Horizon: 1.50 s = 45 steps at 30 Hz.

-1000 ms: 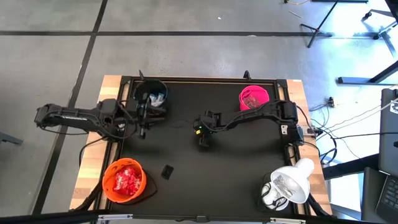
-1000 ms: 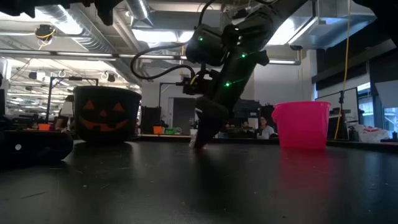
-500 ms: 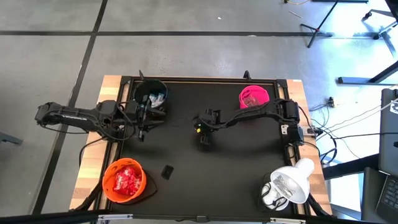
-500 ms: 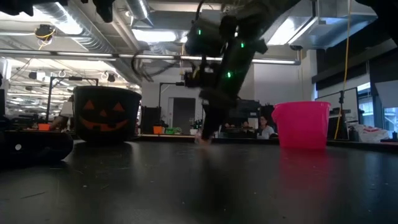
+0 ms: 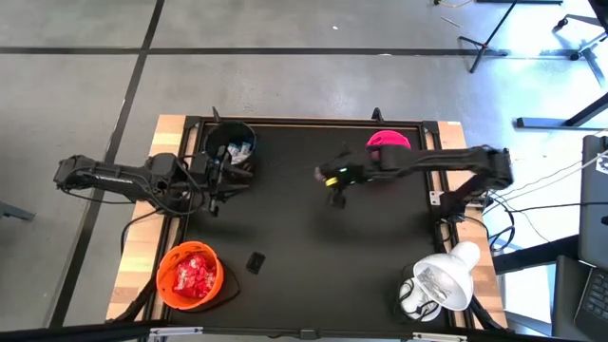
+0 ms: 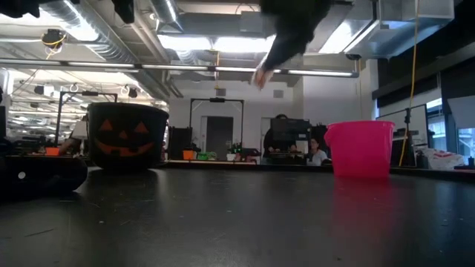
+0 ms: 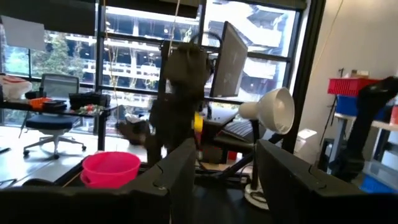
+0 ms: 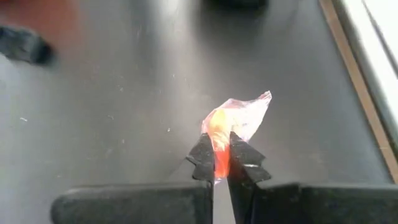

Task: Sort candy
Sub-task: Put the orange gummy into the pink bucket, then return to Home Position

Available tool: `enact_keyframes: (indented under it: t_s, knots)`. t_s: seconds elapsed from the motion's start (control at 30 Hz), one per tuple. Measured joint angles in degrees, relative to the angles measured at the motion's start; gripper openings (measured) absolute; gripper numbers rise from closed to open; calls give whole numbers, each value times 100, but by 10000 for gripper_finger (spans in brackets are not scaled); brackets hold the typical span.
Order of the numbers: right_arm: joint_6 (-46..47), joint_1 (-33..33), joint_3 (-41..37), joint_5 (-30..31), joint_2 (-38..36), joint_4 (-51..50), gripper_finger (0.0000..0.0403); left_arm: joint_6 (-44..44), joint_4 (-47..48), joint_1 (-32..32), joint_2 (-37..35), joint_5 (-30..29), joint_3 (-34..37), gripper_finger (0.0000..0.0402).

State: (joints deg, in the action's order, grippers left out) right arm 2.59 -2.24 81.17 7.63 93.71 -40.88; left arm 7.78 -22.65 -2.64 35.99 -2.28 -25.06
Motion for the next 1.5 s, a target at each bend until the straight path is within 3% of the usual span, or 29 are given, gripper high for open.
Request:
enact_keyframes:
  t_s: [0.47, 0.63, 0.9, 1.03, 1.5]
  knots:
    - [344, -4, -76, 1505, -2709, -1858, 27, 62, -106, -231, 0, -3, 0, 158]
    - [530, -7, -615, 1667, -3548, -1869, 28, 23, -106, -231, 0, -15, 0, 158]
    - [1156, -7, -2008, 2881, -4512, -1880, 28, 23, -106, -231, 0, -17, 0, 158]
    - [1415, -7, -2314, 3047, -4817, -1859, 34, -48, -106, -231, 0, -130, 0, 158]
    - [1250, -4, -2288, 3116, -5073, -1314, 227, -65, -111, -231, 0, -319, 0, 158]
